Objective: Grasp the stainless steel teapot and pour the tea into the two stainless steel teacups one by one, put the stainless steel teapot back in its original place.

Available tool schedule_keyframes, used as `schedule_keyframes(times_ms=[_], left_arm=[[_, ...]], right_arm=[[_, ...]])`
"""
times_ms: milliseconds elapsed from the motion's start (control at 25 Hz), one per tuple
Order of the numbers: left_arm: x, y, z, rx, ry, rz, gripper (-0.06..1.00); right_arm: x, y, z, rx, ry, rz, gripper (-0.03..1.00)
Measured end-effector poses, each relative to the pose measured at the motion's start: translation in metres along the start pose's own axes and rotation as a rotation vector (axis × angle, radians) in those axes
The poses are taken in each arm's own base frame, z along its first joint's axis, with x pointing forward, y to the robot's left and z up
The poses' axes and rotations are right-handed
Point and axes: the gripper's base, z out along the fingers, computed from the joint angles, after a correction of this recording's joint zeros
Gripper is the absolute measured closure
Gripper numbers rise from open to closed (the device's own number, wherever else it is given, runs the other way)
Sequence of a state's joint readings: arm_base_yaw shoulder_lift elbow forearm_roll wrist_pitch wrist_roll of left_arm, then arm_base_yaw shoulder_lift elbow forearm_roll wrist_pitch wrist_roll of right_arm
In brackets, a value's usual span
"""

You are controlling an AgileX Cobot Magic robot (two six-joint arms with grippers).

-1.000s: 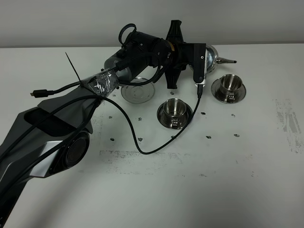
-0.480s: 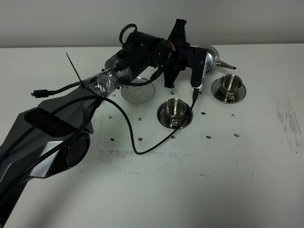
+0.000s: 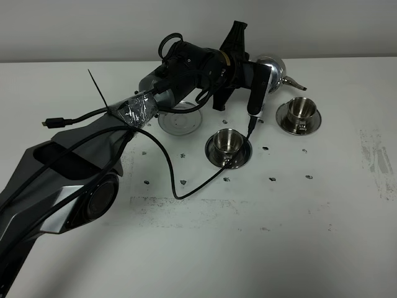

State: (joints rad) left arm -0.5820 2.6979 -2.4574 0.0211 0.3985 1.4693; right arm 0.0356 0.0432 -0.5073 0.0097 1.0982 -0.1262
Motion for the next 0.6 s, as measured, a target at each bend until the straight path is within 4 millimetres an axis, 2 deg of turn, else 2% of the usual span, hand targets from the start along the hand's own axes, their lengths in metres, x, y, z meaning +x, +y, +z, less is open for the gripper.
schedule_keyframes(times_ms=[360,600], left_arm=[[-0.0001,0.0018,0.0006,-0.026,-0.001,0.065,0.75],[-0.002,-0.007,0.0083,-0.016,-0.005,0.076,0.75]], right_arm=[[0.0,0.0,0.0,0.0,0.0,0.0,0.46],[0.0,-0.0001,0.0,0.002,0.0,-0.001,0.46]])
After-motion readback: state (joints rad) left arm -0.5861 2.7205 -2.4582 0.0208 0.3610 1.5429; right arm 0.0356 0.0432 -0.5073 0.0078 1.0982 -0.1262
